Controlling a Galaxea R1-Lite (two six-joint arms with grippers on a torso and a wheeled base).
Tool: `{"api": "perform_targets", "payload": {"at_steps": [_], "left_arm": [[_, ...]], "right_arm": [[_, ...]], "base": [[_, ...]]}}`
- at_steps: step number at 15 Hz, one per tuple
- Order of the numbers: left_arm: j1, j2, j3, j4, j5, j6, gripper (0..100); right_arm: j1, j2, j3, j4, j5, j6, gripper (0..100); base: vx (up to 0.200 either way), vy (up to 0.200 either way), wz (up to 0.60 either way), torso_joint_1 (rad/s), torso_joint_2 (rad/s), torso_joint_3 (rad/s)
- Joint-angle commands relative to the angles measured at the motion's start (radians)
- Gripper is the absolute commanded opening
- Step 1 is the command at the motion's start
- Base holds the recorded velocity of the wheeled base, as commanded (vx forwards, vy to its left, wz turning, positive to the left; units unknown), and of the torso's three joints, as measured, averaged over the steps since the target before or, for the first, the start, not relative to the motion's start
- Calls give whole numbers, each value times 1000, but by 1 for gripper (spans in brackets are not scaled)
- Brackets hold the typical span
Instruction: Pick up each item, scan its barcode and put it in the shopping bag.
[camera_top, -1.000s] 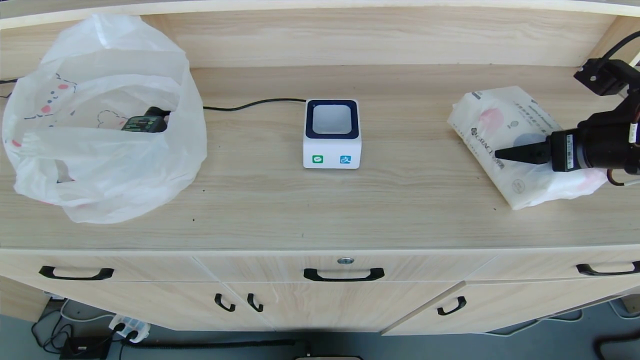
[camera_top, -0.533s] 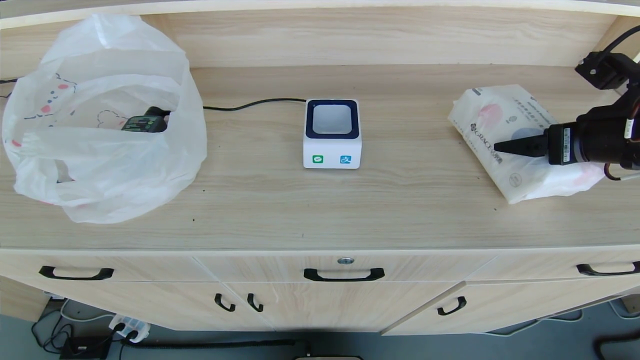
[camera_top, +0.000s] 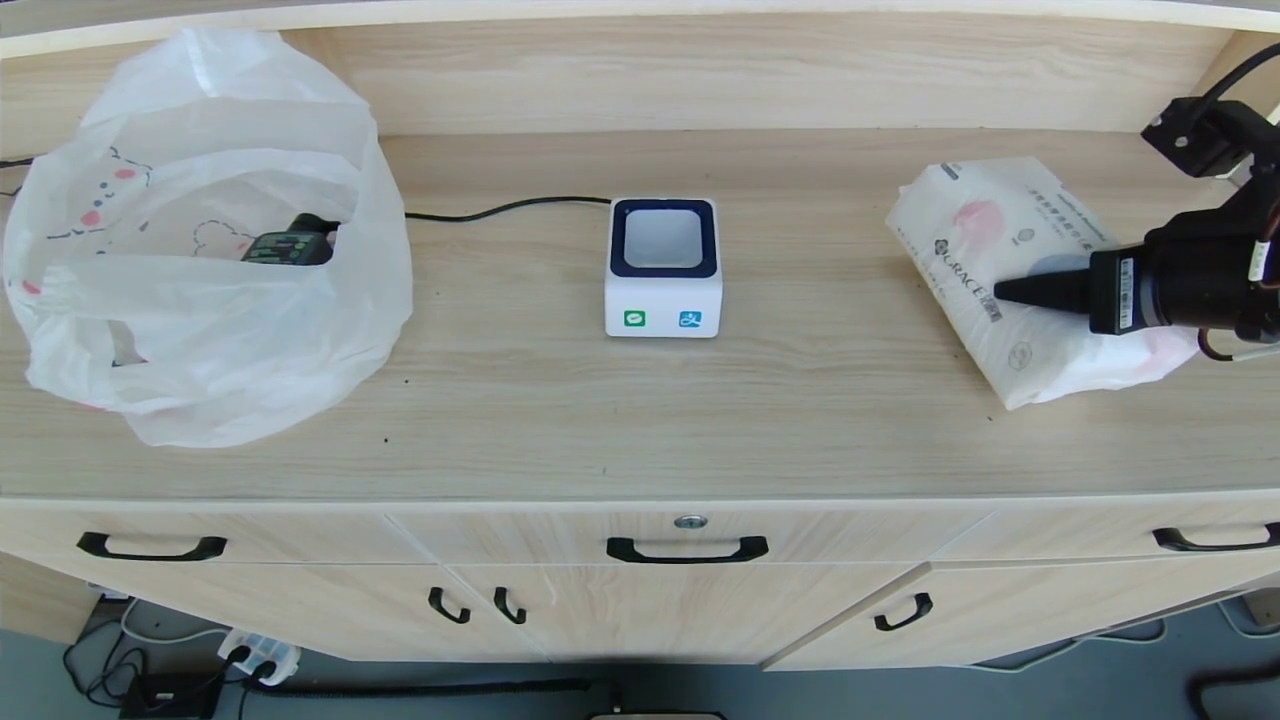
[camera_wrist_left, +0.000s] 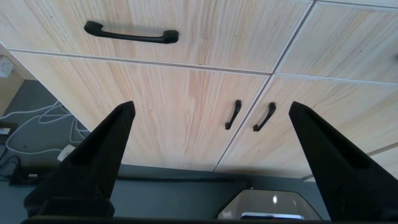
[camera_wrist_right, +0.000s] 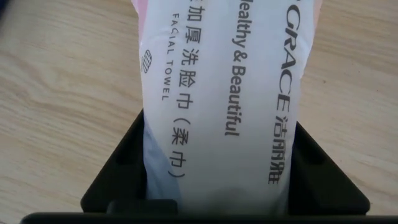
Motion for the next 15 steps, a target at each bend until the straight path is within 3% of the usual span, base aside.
{"api": "perform_targets", "payload": {"at_steps": [1,6,10,13,15], "left_arm": [[0,0,0,-1,1,-1,100],[-2,0,0,-1,1,-1,100],[0,0,0,-1,1,-1,100],[0,0,0,-1,1,-1,100],[0,0,0,-1,1,1,100]], "right_arm": [[2,-11,-5,-12,1,1,0],[9,-53,-77,-57,1,37,0],[114,-185,-45,-57,0,90,0],[250,-377,204,-132,-2,90,0],[273,-469,413,-268,-2,84,0]], "base": [[0,0,0,0,0,0],[0,0,0,0,0,0],[0,0,0,0,0,0],[0,0,0,0,0,0],[0,0,0,0,0,0]]}}
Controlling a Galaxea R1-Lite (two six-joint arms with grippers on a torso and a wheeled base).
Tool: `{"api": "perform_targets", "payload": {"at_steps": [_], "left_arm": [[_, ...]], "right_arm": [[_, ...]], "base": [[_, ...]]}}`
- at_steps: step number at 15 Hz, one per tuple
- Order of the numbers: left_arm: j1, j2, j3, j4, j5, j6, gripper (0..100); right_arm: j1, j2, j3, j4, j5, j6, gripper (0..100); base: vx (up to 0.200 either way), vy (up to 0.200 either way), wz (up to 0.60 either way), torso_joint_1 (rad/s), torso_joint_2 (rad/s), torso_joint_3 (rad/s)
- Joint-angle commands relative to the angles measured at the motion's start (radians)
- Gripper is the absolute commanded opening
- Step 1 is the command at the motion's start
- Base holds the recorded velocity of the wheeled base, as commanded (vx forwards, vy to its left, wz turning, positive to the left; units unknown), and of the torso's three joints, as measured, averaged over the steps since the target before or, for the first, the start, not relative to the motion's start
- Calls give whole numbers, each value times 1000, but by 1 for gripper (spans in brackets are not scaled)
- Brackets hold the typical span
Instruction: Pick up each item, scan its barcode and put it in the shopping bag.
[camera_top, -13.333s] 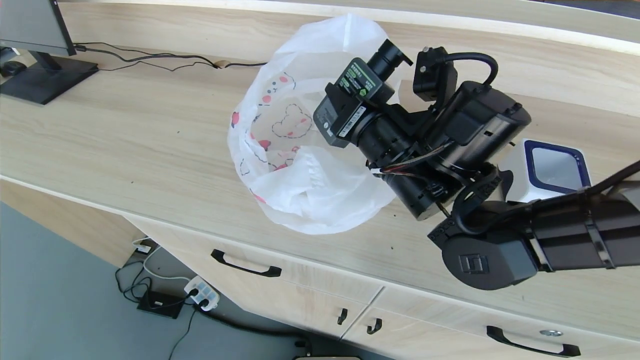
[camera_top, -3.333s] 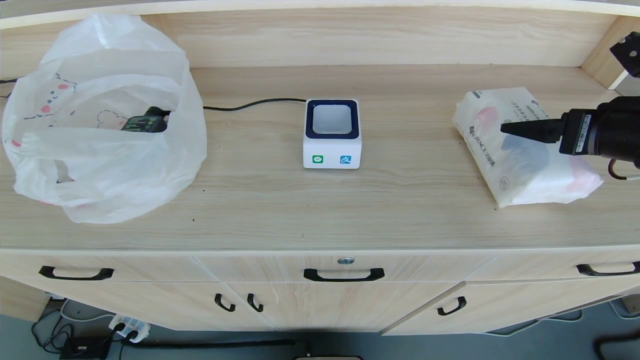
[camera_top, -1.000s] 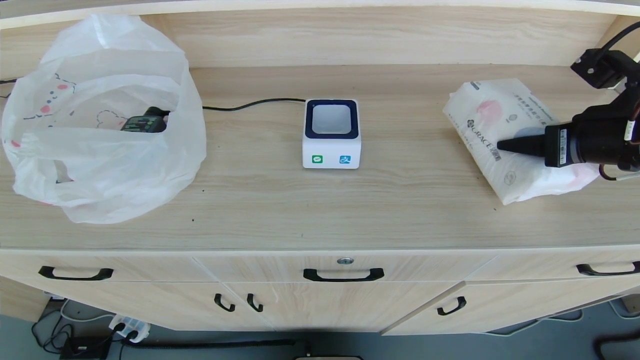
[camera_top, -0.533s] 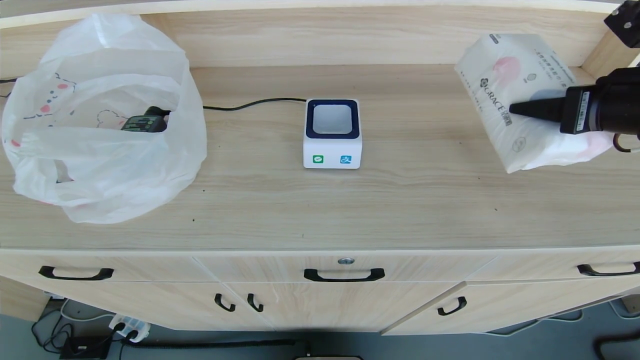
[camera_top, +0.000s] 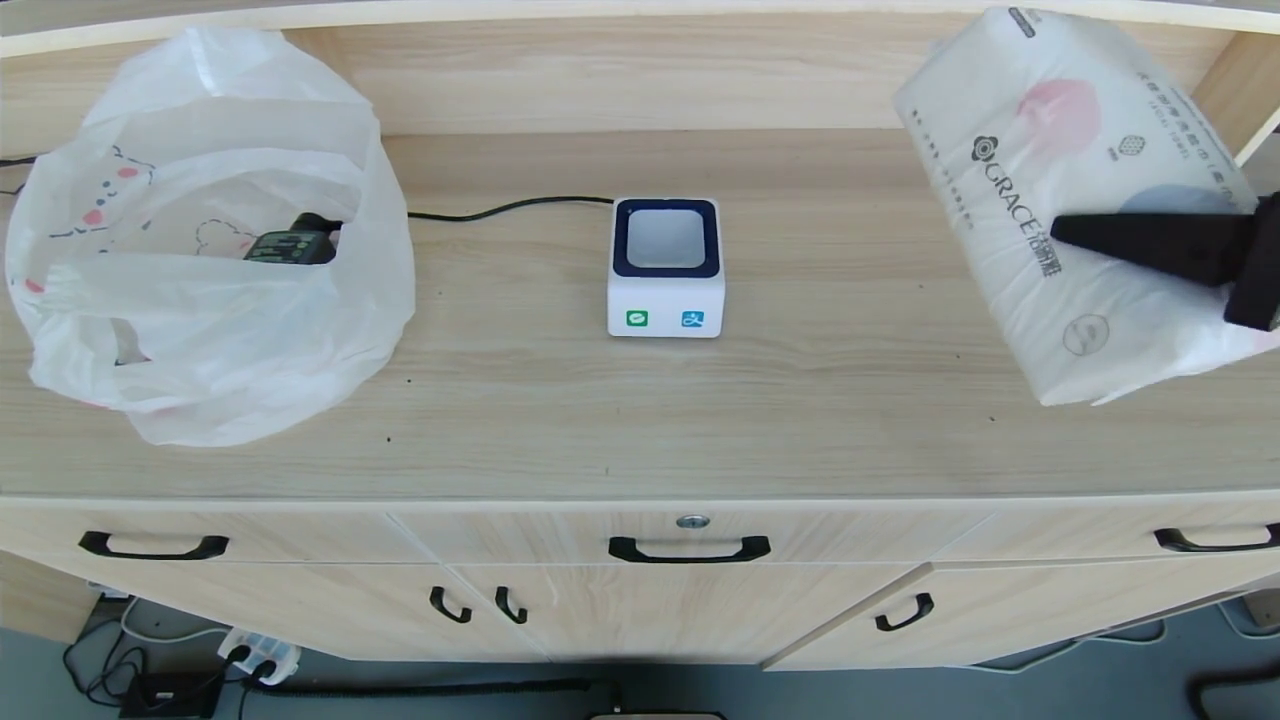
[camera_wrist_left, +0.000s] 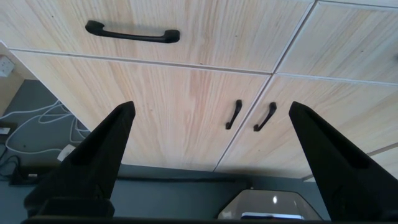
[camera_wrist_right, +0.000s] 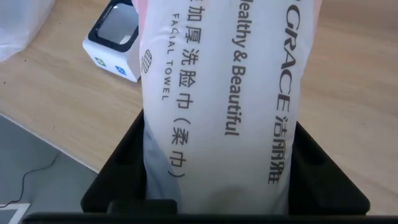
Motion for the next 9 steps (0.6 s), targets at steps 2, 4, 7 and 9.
{"api": "perform_targets", "payload": {"at_steps": [2,4,7,9], "left_arm": [[0,0,0,0,0,0,100],[0,0,0,0,0,0,100],[0,0,0,0,0,-1,100],[0,0,0,0,0,-1,100]], "right_arm": [[71,-217,430,-336,0,-13,0],[83,-202,510,-505,4,17,0],[207,-196,483,-534,4,102,0],[244,-188,474,-533,15,148,0]], "base": [[0,0,0,0,0,0],[0,0,0,0,0,0],[0,0,0,0,0,0],[0,0,0,0,0,0]]}}
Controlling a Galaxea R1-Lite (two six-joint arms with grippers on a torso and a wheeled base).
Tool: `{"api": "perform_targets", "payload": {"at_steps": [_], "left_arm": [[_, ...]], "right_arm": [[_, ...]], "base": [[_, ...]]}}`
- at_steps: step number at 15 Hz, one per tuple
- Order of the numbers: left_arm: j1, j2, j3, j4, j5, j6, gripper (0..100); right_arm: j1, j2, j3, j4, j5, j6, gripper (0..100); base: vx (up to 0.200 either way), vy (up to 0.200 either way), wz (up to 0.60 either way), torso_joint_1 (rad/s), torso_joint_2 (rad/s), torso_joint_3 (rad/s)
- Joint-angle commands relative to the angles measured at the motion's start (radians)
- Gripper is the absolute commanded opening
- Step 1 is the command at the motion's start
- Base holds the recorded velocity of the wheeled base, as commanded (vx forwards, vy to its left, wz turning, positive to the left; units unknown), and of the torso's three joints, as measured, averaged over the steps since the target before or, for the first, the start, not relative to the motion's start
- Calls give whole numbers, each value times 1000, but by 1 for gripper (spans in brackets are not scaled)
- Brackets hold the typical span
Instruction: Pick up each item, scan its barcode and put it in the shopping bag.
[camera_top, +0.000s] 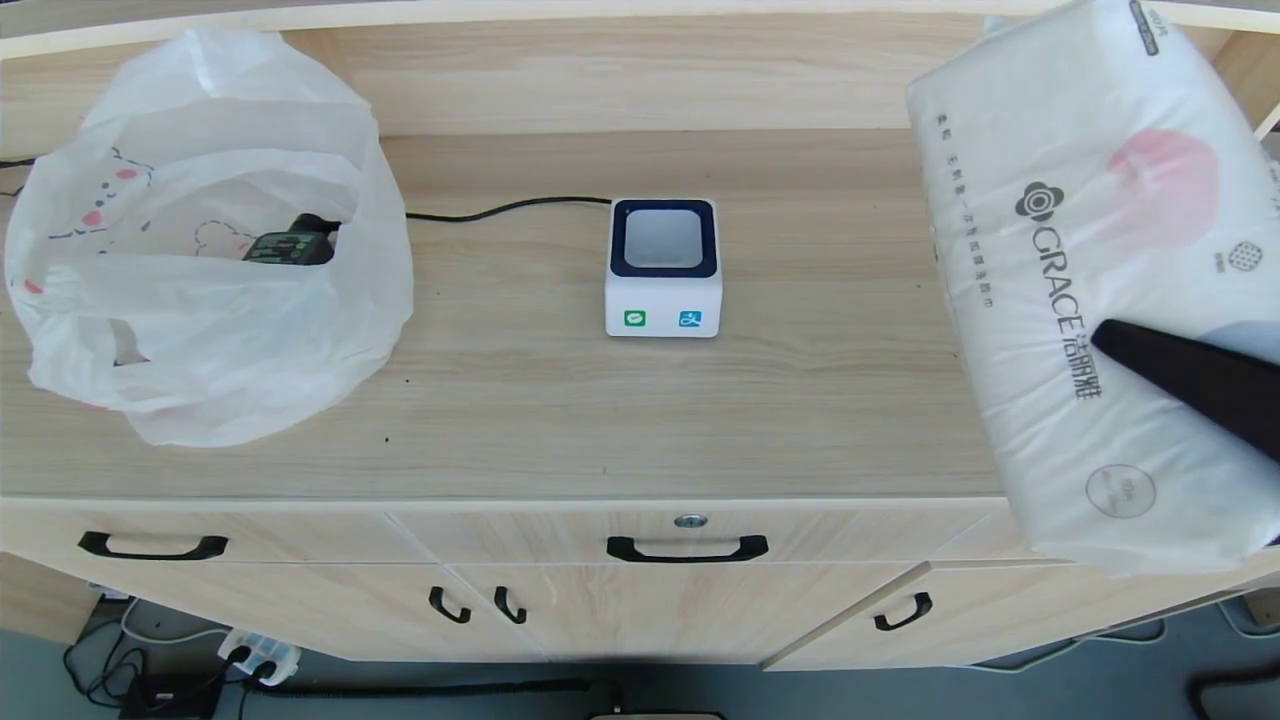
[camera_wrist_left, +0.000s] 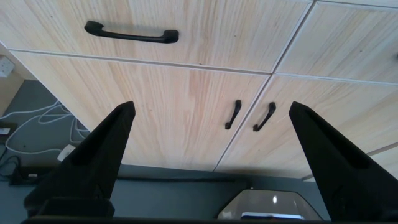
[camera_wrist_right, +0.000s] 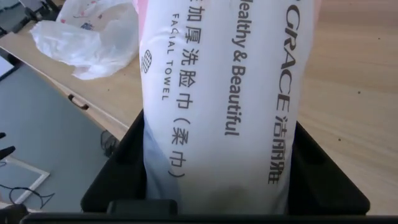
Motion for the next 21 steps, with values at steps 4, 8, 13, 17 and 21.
{"api": "perform_targets", "payload": {"at_steps": [4,8,13,17,21], "left_arm": [[0,0,0,-2,0,-1,100],[0,0,0,-2,0,-1,100],[0,0,0,-3,0,1,100],[0,0,0,-5,0,7,100],[-2,0,0,-5,0,38,100]], "right_arm": [[313,20,2,4,6,205,0],[342,47,50,-43,39,498,0],[342,83,86,-123,122,737,0],[321,118,36,-169,122,1067,0],[345,178,-24,-233,124,1262,0]], "base": [[0,0,0,0,0,0],[0,0,0,0,0,0],[0,0,0,0,0,0],[0,0,0,0,0,0],[0,0,0,0,0,0]]}}
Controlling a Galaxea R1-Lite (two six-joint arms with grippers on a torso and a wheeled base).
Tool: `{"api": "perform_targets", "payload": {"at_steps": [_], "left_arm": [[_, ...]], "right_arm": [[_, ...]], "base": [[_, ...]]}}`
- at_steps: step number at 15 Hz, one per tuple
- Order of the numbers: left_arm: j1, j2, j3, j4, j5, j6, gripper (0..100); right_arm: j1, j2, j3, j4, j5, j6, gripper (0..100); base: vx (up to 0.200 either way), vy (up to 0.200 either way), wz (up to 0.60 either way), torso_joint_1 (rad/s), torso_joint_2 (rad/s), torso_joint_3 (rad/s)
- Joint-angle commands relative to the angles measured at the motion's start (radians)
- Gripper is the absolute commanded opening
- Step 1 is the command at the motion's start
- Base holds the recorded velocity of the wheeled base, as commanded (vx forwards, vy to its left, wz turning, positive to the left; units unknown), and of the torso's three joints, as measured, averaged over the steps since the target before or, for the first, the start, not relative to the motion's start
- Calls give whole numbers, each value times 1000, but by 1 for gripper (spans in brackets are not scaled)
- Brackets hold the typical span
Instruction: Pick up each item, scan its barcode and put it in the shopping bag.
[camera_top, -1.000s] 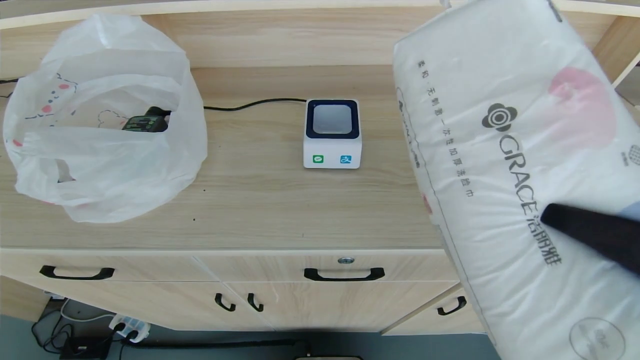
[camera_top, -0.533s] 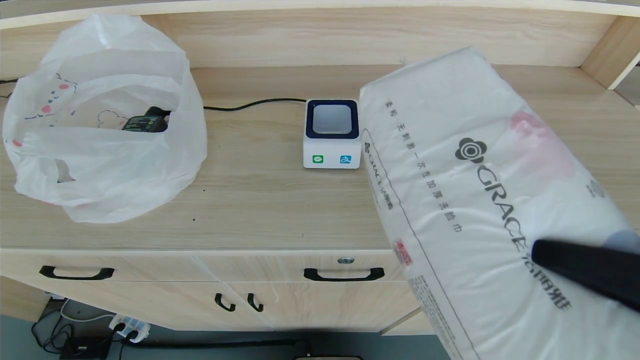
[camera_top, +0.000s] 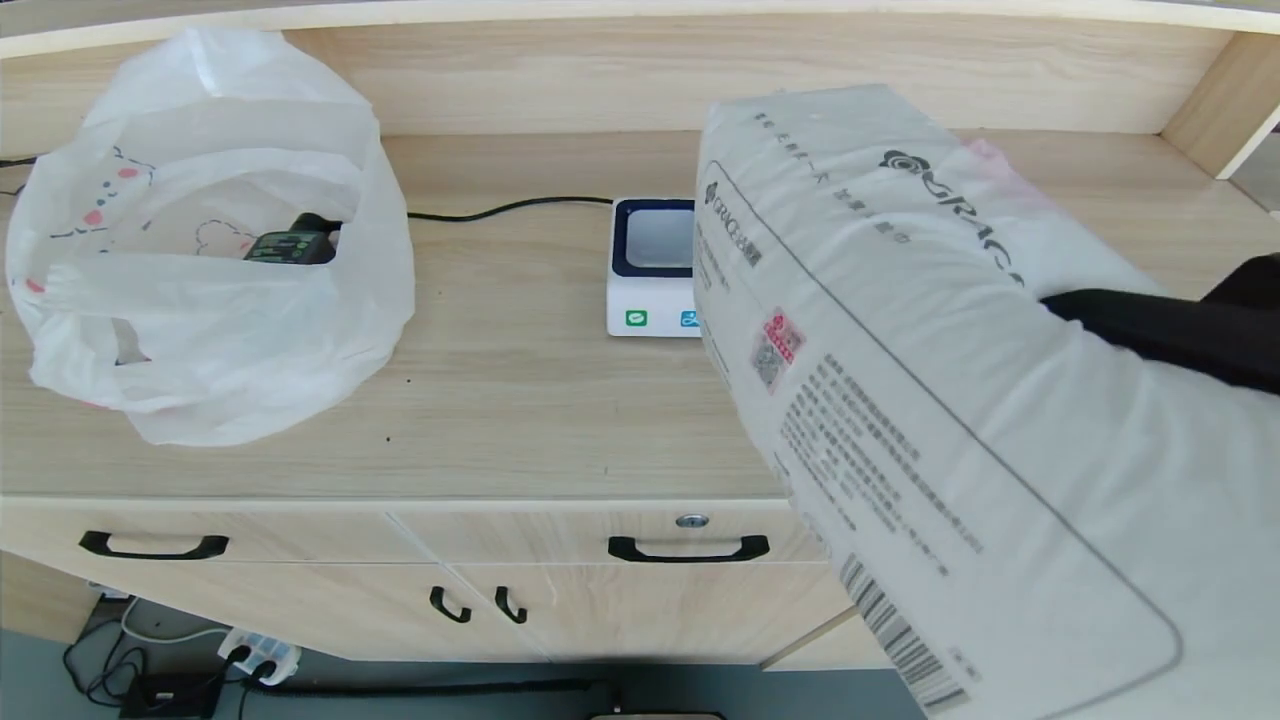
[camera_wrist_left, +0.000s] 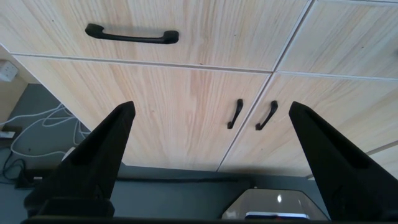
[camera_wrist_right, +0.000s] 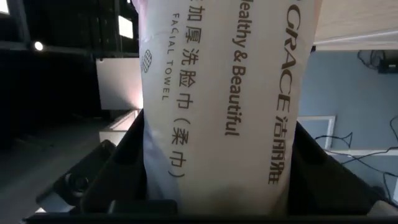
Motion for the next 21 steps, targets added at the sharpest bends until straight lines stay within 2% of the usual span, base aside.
{"api": "perform_targets", "payload": {"at_steps": [1,3,5,8,9,11,13,17,21], "left_arm": [[1,0,0,-3,-1,17,100],[1,0,0,-1,-1,9,100],[1,0,0,2,-1,6,100],[1,0,0,-1,-1,8,100],[0,0,0,-3,-1,13,100],[1,0,0,4,-1,5,100],[1,0,0,4,-1,9,100],[0,0,0,2,-1,9,100],[0,0,0,4,-1,9,100]], "right_arm": [[12,36,-30,-63,0,117,0],[59,6,-8,-145,0,369,0],[117,35,52,-237,0,441,0],[208,49,112,-283,5,492,0],[234,49,125,-335,5,576,0],[228,75,118,-410,19,731,0],[214,148,87,-450,80,763,0],[222,311,59,-597,85,850,0],[222,415,70,-711,85,880,0]], "base": [[0,0,0,0,0,0],[0,0,0,0,0,0],[0,0,0,0,0,0],[0,0,0,0,0,0],[0,0,0,0,0,0],[0,0,0,0,0,0],[0,0,0,0,0,0],[0,0,0,0,0,0],[0,0,0,0,0,0]]}}
